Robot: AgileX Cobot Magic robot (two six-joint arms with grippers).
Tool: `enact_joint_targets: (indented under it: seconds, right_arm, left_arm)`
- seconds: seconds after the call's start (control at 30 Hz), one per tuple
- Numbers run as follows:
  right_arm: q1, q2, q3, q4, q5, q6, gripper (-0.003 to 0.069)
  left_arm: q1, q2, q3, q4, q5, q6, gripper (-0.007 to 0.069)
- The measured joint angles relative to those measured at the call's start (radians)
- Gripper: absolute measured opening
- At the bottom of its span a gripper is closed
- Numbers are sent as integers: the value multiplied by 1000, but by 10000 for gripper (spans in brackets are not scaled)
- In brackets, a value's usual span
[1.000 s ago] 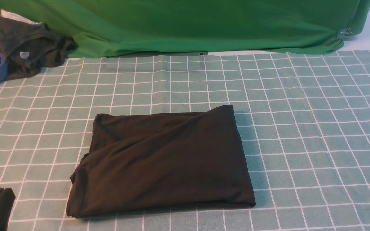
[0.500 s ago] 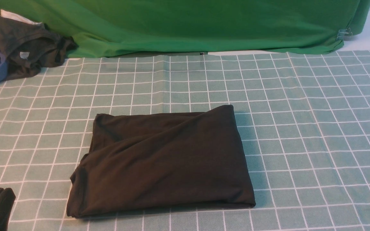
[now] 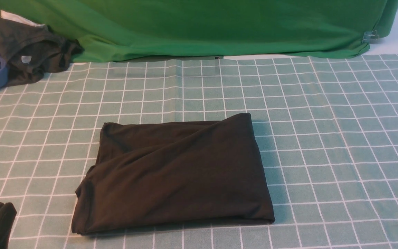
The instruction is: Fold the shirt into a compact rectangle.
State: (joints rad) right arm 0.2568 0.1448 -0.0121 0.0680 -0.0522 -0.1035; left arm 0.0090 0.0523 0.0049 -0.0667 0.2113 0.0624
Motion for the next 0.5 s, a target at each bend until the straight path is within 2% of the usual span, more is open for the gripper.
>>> enact_joint_targets:
  seconds: [0.2, 0.3, 0.5]
  right_arm:
    - [-170, -72, 17, 0, 217, -9, 237]
    - [-228, -133, 18, -1, 262, -12, 237]
    - [-252, -143, 21, -7, 286, -36, 238]
  left_arm:
    - [0, 0, 0, 0, 0, 0, 15]
    - [0, 0, 0, 0, 0, 0, 15]
    - [0, 0, 0, 3, 2, 0, 15]
